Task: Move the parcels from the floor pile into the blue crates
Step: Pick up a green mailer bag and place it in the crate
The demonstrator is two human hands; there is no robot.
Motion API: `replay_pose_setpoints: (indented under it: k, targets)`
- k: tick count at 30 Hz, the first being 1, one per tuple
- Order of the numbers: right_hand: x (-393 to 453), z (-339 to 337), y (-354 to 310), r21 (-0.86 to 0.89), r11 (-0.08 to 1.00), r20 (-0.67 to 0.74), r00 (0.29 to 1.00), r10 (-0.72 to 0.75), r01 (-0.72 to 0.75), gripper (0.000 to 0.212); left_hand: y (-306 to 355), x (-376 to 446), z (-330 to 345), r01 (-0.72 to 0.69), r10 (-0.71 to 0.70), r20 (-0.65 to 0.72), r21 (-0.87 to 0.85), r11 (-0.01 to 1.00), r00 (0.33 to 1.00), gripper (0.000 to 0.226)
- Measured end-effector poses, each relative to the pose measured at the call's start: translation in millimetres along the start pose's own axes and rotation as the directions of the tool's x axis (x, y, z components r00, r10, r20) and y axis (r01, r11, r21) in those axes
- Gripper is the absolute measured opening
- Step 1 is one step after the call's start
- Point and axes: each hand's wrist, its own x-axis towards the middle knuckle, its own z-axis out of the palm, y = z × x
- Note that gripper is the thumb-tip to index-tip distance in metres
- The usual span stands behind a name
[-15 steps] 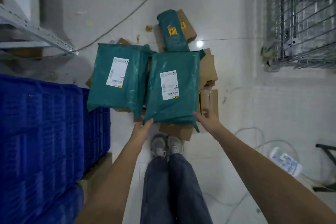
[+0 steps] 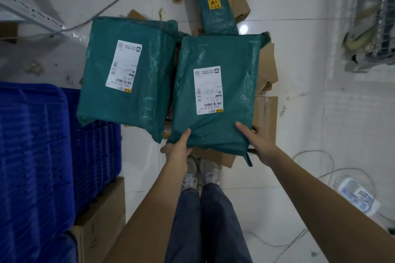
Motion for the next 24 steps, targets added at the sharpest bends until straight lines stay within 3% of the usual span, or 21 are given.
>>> replay_pose_setpoints:
  k: [3, 7, 10, 14, 19, 24]
  targets:
    - [2.2, 1.0, 0.9, -0.032, 0.999, 0.041, 0.999, -0.012, 0.013, 0.071, -10.7, 2.7, 0.6, -0.025, 0.016, -0.081, -0.111, 0.993, 0.997, 0.069]
    - [-3.1, 9.5, 0.5, -0.022, 0.998, 0.076, 0.996, -0.055, 0.057, 0.076, -24.8, -14.0, 0.7, 0.054, -0.056, 0.135, 0.02, 0.998, 0.989, 0.046]
    - [-16.9, 15.1, 7.4, 0.054, 0.994, 0.059, 0.994, -0.097, 0.094, 0.091, -29.8, -23.0, 3.5, 0.066, -0.081, 0.27, 0.064, 0.996, 0.959, 0.076]
    - [-39.6, 24.3, 42.7, 0.128, 0.987, 0.02, 0.994, -0.105, 0.102, 0.075, -35.9, -28.1, 0.3, 0.092, -0.068, 0.345, -0.055, 0.994, 0.936, 0.082]
    - [-70.8, 38.2, 83.7, 0.189, 0.979, -0.045, 0.997, -0.068, 0.076, 0.068, -49.9, -41.5, -16.8, 0.065, -0.052, 0.225, -0.054, 0.996, 0.973, 0.056]
    - [-99.9, 32.3, 104.2, 0.093, 0.993, 0.098, 0.992, -0.081, 0.072, 0.048, -47.6, -52.5, -39.6, 0.06, -0.066, 0.245, 0.033, 0.998, 0.967, 0.019]
